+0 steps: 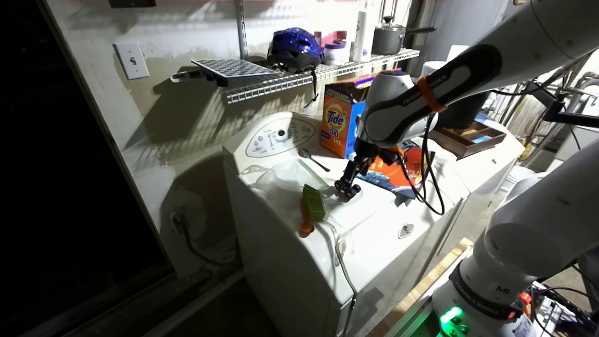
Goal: Turn the toy car on the left over
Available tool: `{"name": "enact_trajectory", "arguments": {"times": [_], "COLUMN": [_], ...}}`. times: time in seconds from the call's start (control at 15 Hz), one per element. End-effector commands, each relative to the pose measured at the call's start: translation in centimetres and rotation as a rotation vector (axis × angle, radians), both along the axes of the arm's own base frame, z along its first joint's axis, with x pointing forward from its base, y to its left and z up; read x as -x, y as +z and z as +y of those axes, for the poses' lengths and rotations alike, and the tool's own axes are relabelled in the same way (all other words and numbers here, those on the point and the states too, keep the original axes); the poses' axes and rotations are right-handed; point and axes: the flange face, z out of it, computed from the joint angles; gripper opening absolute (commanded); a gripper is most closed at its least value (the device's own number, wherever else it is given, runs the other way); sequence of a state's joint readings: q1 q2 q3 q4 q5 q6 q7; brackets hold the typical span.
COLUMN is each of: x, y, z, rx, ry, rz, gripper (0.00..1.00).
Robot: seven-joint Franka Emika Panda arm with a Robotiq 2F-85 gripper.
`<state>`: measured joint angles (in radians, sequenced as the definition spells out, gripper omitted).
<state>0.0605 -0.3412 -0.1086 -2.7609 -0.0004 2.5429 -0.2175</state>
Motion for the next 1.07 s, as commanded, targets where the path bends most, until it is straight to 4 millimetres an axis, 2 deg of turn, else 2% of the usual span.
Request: {"name": "enact_trajectory", "arguments": {"times": [0.0, 0.4, 0.67, 0.73, 0.8, 1.0], "x": [-0.6, -0.6, -0.8, -0.9, -0.9, -0.9], "y": [-2.3, -5.2, -5.9, -5.9, -5.9, -5.7], "z": [0.2, 0.2, 0.3, 0.3, 0.2, 0.3], "rx": [-0.021, -0.017, 0.0, 0.006, 0.009, 0.016], "ry": [-0.045, -0.044, -0.033, -0.031, -0.03, -0.02], "rz": [0.01, 0.054, 0.042, 0.036, 0.032, 0.036], "gripper": [1.0, 1.0, 1.0, 0.75, 0.73, 0.51]}}
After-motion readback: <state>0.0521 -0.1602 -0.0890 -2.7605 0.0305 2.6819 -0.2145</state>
